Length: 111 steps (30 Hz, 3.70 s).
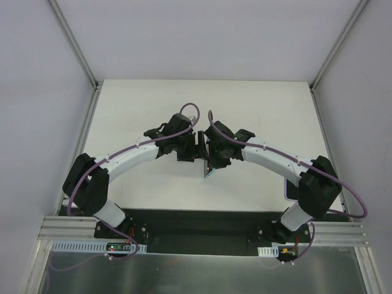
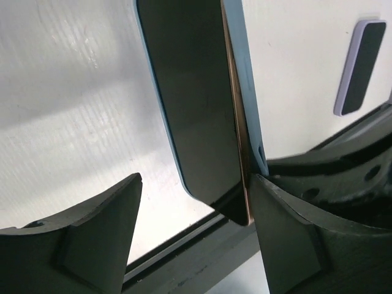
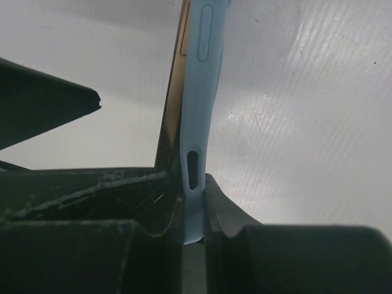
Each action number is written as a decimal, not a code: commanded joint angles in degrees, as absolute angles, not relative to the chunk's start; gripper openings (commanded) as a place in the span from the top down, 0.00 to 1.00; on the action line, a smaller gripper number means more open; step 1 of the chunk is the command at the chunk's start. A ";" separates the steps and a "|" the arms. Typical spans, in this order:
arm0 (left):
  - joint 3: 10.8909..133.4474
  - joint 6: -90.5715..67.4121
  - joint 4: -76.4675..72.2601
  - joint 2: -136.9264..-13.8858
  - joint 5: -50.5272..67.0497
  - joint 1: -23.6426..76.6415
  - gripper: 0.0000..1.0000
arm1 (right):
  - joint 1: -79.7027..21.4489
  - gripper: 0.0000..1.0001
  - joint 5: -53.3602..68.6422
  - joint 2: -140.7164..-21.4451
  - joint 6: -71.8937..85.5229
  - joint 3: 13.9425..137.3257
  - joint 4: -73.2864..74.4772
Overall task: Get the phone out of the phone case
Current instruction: Remove the phone case from the phone.
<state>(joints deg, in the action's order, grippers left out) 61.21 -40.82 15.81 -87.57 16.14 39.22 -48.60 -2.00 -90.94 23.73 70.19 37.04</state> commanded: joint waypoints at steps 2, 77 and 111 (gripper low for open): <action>64.69 -36.04 21.35 -90.09 7.13 42.01 0.31 | -50.36 0.99 -1.39 -89.74 22.50 76.46 35.51; 40.51 -41.57 -3.34 -73.73 30.74 28.84 0.26 | -52.47 0.99 -13.01 -100.10 31.91 83.40 50.44; 57.31 -35.95 15.73 -90.26 24.26 33.66 0.34 | -54.14 0.99 -8.70 -99.58 23.73 81.65 43.07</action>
<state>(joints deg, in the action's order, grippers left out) 56.14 -38.04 12.53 -90.63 28.99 32.73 -53.78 -10.92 -103.55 25.41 81.76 46.48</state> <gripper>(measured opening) 0.662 0.140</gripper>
